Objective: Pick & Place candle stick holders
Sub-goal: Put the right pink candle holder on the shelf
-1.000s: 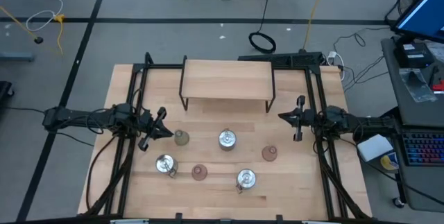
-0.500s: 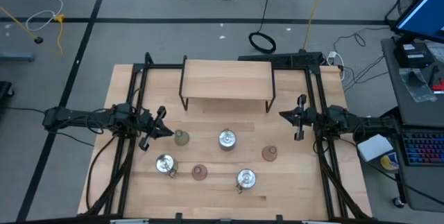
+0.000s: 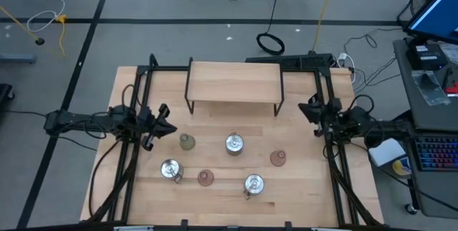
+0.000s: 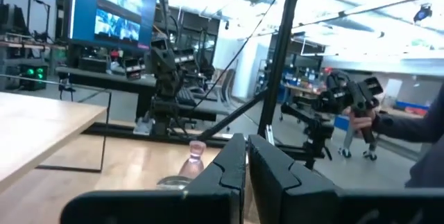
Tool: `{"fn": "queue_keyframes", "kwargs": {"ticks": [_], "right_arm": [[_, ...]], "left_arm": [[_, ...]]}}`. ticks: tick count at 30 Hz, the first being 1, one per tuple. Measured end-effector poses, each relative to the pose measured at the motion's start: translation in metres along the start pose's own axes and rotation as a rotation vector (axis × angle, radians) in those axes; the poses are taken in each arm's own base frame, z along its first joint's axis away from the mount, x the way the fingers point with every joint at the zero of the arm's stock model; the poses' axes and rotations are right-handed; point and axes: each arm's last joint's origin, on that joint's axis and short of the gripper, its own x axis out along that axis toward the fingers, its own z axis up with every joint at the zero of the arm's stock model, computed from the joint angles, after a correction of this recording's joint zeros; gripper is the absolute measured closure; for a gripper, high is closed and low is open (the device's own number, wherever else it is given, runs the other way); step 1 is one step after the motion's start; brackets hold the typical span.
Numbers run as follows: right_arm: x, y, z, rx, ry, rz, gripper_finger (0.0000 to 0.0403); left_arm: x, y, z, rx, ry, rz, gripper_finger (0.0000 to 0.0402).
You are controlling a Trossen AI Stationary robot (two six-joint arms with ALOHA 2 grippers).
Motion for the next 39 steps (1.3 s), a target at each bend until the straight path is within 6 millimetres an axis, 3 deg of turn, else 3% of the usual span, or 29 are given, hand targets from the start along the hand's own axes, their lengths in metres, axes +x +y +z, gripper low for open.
{"fn": "queue_keyframes", "kwargs": {"ticks": [5, 13, 18, 23, 28, 39], "right_arm": [[0.022, 0.016, 0.025, -0.007, 0.081, 0.078, 0.0403], [0.077, 0.040, 0.046, -0.009, 0.597, 0.069, 0.0403], [0.099, 0.048, 0.051, -0.018, 0.949, -0.040, 0.0403], [0.107, 0.050, 0.052, -0.030, 1.250, -0.163, 0.0403], [0.110, 0.055, 0.047, 0.016, 1.456, -0.154, 0.0403], [0.112, 0.058, 0.036, 0.117, 1.549, -0.099, 0.0399]], "left_arm": [[0.000, 0.000, 0.000, 0.000, 0.002, 0.000, 0.0382], [0.000, 0.000, 0.000, -0.073, 0.005, -0.001, 0.0382], [0.000, 0.000, -0.001, -0.146, 0.010, -0.006, 0.0382], [0.000, 0.000, -0.001, -0.185, 0.010, -0.006, 0.0382], [0.000, 0.000, -0.001, -0.187, 0.010, -0.006, 0.0382], [0.000, 0.000, -0.001, -0.187, 0.010, -0.007, 0.0382]]}}
